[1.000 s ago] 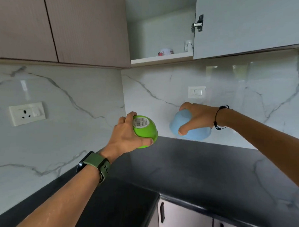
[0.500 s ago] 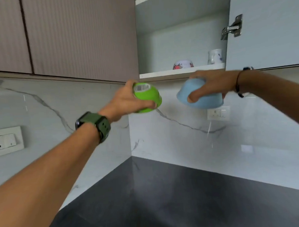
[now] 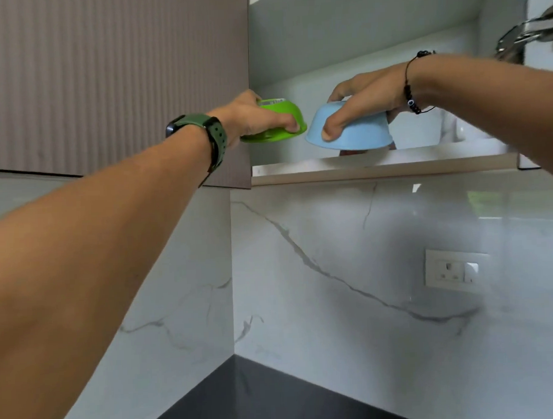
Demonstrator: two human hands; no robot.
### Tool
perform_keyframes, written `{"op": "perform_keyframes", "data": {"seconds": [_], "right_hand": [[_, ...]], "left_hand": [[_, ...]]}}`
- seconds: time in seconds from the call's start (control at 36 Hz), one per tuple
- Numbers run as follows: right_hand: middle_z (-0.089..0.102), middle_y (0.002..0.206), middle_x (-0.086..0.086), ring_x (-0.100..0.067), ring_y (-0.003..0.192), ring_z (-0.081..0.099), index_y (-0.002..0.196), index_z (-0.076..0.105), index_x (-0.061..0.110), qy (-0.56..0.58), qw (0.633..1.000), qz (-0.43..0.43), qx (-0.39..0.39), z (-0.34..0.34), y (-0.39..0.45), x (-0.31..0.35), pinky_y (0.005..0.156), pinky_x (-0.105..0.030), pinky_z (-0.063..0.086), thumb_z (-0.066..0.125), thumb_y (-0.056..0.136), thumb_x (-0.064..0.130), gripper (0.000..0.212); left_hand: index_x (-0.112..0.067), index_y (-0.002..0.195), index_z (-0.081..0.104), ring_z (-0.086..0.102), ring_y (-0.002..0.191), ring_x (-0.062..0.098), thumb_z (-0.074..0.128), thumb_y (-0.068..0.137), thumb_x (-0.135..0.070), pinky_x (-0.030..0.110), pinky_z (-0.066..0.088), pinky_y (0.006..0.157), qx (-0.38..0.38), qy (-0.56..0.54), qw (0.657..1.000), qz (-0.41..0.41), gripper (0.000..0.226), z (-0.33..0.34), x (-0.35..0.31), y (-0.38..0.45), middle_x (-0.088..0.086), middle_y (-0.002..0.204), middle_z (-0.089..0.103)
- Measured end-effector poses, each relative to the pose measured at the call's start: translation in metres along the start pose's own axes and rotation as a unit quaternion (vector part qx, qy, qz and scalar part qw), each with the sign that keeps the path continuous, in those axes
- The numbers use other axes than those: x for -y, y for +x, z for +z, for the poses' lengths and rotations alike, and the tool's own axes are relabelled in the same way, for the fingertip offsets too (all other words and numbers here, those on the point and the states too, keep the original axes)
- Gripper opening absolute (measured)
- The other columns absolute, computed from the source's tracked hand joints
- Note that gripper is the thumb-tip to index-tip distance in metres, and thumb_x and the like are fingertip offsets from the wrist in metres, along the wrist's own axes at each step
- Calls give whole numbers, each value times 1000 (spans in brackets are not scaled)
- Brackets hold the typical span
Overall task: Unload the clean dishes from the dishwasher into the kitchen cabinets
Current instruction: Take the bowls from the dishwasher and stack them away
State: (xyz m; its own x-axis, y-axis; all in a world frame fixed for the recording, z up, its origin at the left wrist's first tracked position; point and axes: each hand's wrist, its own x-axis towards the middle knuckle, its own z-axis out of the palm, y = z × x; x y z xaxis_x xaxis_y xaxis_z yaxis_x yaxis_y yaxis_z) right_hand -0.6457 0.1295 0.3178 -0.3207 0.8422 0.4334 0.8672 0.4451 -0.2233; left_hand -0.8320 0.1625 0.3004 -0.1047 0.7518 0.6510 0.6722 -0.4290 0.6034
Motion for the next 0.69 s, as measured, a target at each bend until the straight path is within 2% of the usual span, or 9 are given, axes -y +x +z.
{"op": "perform_keyframes", "data": {"seconds": [0.06, 0.11, 0.25, 0.31, 0.39, 0.5, 0.69], "right_hand": [[60, 101, -5, -25, 87, 61, 119, 53, 18, -11, 1000, -1, 6, 2, 17, 0, 86, -39, 52, 70, 76, 34, 49], [60, 105, -7, -26, 90, 61, 120, 53, 18, -27, 1000, -1, 10, 2, 32, -1, 87, -39, 51, 70, 77, 33, 49], [60, 104, -8, -25, 85, 59, 118, 53, 19, -73, 997, -1, 26, 0, 55, -6, 83, -38, 50, 76, 67, 34, 58], [60, 97, -6, -22, 80, 59, 117, 54, 20, -75, 997, -3, 33, -4, 61, -13, 77, -34, 50, 72, 74, 30, 48], [60, 92, -4, -19, 76, 58, 115, 54, 20, -59, 998, 0, 36, -11, 64, -20, 63, -28, 48, 67, 80, 26, 38], [59, 97, -4, -20, 81, 57, 118, 54, 19, -40, 999, 3, 19, -20, 67, -26, 67, -29, 48, 66, 80, 27, 40], [59, 97, -4, -19, 82, 57, 119, 54, 17, -42, 999, -1, 21, -22, 76, -34, 73, -30, 50, 65, 81, 29, 41]], "left_hand": [[-15, 132, 39, 50, 101, 18, 78, 65, -44, 23, 39, 64, 2, -4, 1000, -2, 82, 6, 10, 16, 3, 122, 48], [-15, 133, 39, 49, 100, 18, 77, 66, -43, 23, 38, 63, 9, -5, 1000, 2, 83, 11, 17, 31, 3, 120, 48], [-16, 135, 39, 51, 101, 17, 78, 65, -43, 23, 42, 71, 26, 10, 999, 28, 84, 20, 25, 58, 3, 121, 50], [-17, 135, 39, 52, 102, 18, 77, 65, -45, 23, 43, 72, 33, 19, 999, 31, 85, 23, 27, 66, 2, 121, 50], [-16, 135, 39, 53, 104, 20, 77, 65, -45, 27, 46, 84, 58, 37, 997, 26, 85, 32, 29, 70, 4, 121, 50], [-14, 131, 43, 53, 107, 24, 76, 68, -43, 36, 46, 96, 95, 79, 992, 17, 77, 46, 34, 74, 7, 119, 52], [-13, 131, 44, 51, 112, 26, 72, 71, -46, 41, 42, 101, 135, 90, 986, -23, 74, 57, 43, 86, 8, 123, 51]]}}
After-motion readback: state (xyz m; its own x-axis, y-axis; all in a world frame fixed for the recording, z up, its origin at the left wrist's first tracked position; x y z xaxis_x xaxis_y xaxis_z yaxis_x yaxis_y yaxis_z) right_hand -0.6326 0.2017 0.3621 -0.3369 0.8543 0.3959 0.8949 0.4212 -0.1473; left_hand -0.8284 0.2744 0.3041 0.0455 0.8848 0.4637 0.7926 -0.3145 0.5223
